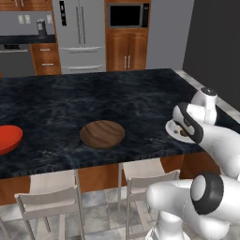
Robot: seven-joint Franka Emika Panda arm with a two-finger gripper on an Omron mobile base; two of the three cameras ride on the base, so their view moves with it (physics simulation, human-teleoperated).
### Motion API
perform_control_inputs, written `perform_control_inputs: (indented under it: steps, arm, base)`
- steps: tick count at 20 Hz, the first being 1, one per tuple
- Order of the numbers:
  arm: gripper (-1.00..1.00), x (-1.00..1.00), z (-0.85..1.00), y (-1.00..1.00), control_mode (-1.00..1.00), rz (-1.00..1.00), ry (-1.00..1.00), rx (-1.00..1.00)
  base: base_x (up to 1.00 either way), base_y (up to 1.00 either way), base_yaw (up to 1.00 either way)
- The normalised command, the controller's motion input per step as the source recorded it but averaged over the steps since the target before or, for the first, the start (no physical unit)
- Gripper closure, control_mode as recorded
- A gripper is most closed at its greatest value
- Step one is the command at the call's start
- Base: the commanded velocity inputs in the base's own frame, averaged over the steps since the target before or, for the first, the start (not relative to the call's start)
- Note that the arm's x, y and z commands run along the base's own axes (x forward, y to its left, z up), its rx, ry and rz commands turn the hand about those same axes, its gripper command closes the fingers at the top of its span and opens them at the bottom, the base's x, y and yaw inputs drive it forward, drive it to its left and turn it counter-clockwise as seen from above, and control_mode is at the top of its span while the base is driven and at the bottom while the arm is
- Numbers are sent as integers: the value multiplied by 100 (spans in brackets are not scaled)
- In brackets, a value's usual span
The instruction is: Take the fruits from the plate on the dining counter and place two fruits in each bowl.
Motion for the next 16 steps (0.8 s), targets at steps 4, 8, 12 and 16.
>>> perform_control_inputs:
  steps: [4, 8, 12, 16]
  arm:
    - [-100, 29, -15, -46, -100, 0, 0, 0]
    - [-100, 23, -3, -32, -100, -1, 4, 2]
    - [-100, 33, -19, -38, -100, -1, 3, 1]
    - [-100, 32, -23, -34, -100, -5, 5, 0]
  base:
    - [0, 0, 0]
    - [0, 0, 0]
    - [0, 0, 0]
    - [0, 0, 0]
